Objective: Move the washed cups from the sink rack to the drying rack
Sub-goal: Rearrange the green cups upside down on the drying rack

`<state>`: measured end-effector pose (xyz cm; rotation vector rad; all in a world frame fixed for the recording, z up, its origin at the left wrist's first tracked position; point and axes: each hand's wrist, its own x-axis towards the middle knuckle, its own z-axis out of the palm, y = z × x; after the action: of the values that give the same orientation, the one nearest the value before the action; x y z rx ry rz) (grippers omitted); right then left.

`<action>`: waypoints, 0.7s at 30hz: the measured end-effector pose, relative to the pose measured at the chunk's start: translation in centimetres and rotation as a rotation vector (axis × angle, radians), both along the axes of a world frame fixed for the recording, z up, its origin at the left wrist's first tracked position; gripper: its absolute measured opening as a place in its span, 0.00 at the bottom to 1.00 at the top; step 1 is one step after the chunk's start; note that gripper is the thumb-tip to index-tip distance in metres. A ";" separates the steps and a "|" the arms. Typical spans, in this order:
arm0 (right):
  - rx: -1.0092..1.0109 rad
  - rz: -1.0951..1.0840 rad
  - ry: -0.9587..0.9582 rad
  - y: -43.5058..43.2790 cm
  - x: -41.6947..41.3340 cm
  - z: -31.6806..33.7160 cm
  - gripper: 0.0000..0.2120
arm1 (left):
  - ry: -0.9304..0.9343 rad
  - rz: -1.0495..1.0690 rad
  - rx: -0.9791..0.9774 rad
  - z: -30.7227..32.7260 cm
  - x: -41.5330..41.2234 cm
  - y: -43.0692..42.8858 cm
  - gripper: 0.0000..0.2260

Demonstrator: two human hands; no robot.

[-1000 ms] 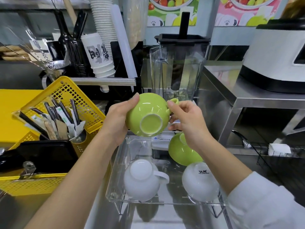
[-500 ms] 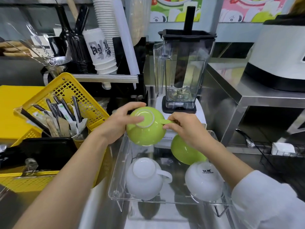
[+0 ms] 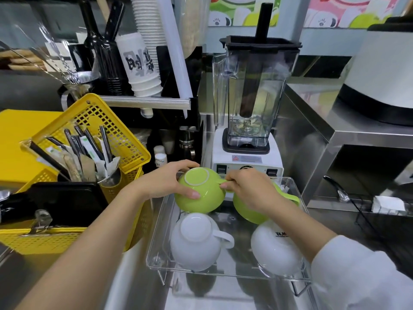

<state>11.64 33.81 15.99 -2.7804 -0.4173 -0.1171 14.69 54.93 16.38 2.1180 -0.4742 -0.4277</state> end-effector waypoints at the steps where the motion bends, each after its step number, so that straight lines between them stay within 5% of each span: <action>1: -0.033 0.002 0.001 0.1 0.1 -0.1 0.16 | -0.005 -0.008 0.031 0.0 0.1 0.0 0.30; 11: -0.275 0.155 -0.052 0.3 0.4 -0.2 0.16 | -0.065 -0.012 0.283 -0.1 0.4 -0.2 0.41; 21: -0.272 0.177 -0.053 0.3 1.3 -1.5 0.13 | -0.159 -0.004 0.428 0.1 -0.1 -0.6 0.36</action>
<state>12.93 34.06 14.45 -2.9921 -0.7415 -0.0995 14.63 54.38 16.47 2.5786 -0.5118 -0.3899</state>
